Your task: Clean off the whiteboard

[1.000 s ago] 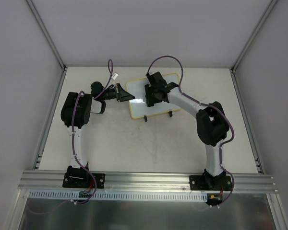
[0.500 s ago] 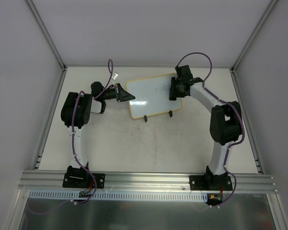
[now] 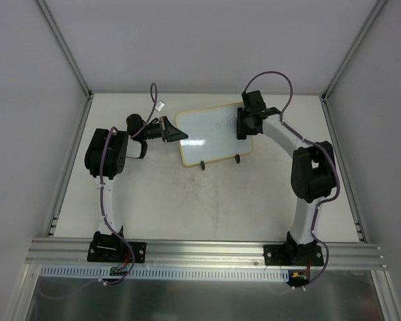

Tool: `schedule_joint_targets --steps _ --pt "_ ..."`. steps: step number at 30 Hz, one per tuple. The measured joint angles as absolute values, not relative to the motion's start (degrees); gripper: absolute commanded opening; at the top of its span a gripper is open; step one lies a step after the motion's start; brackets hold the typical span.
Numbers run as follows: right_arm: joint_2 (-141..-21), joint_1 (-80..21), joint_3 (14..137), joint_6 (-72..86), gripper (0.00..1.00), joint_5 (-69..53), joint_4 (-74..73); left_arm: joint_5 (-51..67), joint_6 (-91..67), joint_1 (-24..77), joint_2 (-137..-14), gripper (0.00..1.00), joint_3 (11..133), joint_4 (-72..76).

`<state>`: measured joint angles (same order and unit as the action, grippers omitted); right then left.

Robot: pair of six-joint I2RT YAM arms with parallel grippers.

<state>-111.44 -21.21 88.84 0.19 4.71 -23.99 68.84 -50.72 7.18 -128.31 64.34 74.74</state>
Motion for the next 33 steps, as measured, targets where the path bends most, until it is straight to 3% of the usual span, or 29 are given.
schedule_joint_targets --steps 19,33 --pt "-117.97 -37.65 98.32 -2.2 0.0 4.97 -24.73 68.97 -50.33 7.16 -128.22 0.0 64.34 74.72" --pt "-119.22 -38.65 99.0 -3.2 0.0 -0.45 -24.21 68.97 -50.19 7.16 -128.2 0.0 64.34 74.72"
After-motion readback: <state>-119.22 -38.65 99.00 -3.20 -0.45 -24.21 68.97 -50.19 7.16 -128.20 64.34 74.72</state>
